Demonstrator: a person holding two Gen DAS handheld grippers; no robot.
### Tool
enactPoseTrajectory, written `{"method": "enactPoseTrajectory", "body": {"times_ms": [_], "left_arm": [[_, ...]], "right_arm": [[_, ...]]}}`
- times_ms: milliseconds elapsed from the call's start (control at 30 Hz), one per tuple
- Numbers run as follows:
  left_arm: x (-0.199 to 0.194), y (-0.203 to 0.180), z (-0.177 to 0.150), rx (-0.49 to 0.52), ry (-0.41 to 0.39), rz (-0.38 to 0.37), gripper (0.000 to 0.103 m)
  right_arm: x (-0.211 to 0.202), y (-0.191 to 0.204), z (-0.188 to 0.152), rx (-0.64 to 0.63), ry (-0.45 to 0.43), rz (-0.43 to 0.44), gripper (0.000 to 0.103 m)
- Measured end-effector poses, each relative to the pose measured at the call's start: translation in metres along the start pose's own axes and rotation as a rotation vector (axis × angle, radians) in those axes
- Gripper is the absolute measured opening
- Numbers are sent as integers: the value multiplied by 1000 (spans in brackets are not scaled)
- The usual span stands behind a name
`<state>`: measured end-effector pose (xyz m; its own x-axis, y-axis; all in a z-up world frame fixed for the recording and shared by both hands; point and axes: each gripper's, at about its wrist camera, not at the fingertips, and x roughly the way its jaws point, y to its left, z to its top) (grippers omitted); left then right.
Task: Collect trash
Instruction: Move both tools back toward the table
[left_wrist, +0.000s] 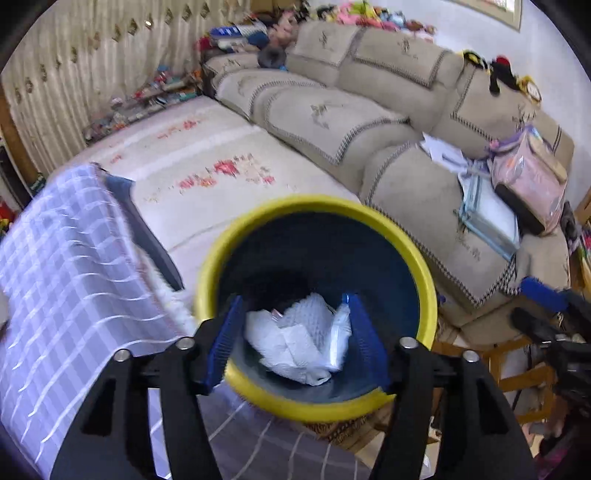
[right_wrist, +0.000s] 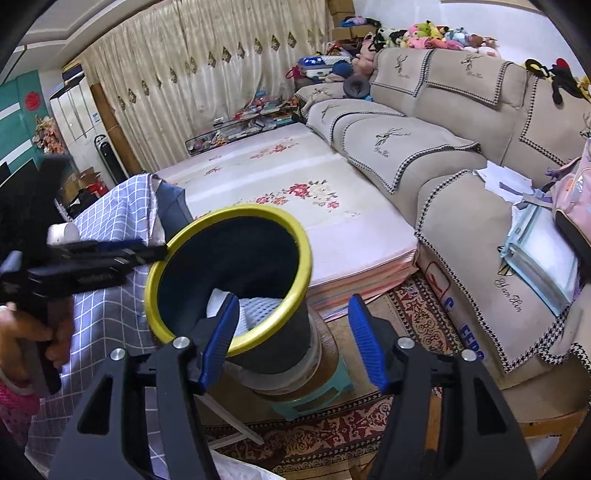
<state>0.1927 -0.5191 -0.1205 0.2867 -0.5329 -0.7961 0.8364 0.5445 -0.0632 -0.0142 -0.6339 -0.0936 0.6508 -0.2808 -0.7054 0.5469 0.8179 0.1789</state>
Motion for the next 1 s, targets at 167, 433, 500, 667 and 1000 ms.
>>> {"method": "enactPoseTrajectory", "body": {"times_ms": [167, 433, 500, 667, 1000], "left_arm": [[-71, 24, -27, -60, -114, 42, 73], [-171, 78, -102, -195, -196, 134, 86], [-192, 89, -125, -227, -208, 172, 89], [-244, 116, -183, -314, -248, 274, 95], [-314, 171, -290, -564, -281, 430, 97]], "right_arm": [[9, 21, -1, -29, 19, 34, 59], [19, 74, -3, -118, 45, 103, 59], [23, 98, -4, -158, 50, 139, 59], [25, 165, -8, -274, 67, 233, 60], [27, 311, -30, -499, 111, 454, 60]]}}
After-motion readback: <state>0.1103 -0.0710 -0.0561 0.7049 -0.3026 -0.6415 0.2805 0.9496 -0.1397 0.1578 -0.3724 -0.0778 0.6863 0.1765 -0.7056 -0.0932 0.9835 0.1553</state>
